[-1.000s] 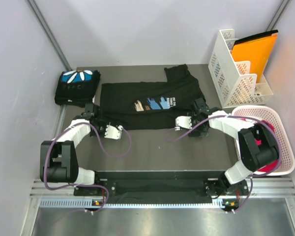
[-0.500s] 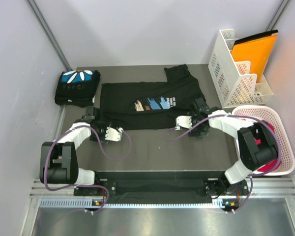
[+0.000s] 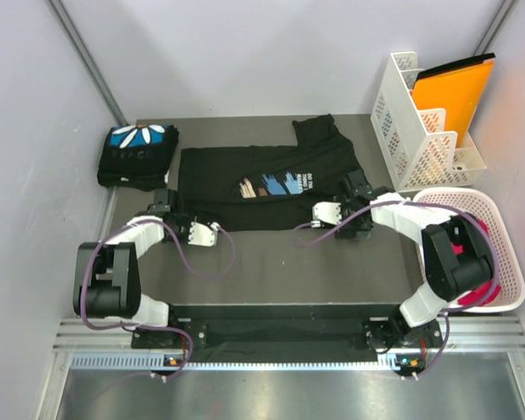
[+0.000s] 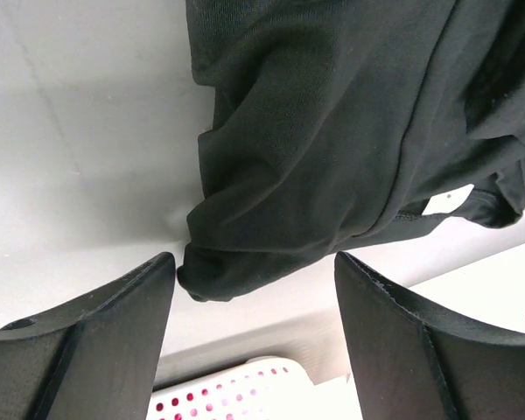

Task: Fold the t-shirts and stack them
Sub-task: Fold the tshirt

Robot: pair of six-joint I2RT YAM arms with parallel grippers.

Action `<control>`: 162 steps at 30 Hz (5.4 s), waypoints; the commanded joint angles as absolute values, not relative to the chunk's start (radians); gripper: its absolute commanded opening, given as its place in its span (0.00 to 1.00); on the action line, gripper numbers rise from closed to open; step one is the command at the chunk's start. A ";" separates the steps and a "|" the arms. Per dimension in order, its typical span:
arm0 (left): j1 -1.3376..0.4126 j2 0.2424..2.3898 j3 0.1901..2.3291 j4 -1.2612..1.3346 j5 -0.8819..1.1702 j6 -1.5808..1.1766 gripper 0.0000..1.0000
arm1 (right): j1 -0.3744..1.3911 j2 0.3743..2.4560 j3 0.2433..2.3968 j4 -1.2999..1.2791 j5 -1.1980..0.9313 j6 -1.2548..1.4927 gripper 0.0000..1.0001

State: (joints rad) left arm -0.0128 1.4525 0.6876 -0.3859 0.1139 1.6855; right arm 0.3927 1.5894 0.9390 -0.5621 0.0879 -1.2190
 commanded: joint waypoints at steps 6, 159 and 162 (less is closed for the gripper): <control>0.023 1.490 0.779 -0.515 0.124 1.658 0.00 | 0.371 1.601 0.963 -0.540 0.087 -1.213 0.73; 0.101 1.152 0.650 -0.925 0.143 1.968 0.00 | 0.526 1.371 0.724 -0.683 -0.054 -1.408 0.00; 0.101 1.117 0.652 -0.997 0.155 1.997 0.00 | 0.557 1.365 0.713 -0.692 -0.041 -1.391 0.00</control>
State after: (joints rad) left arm 0.0921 1.1660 0.6521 -0.8413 0.1230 1.9266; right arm 0.5140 1.4033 0.7303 -0.6380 -0.0456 -1.4097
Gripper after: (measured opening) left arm 0.019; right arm 0.019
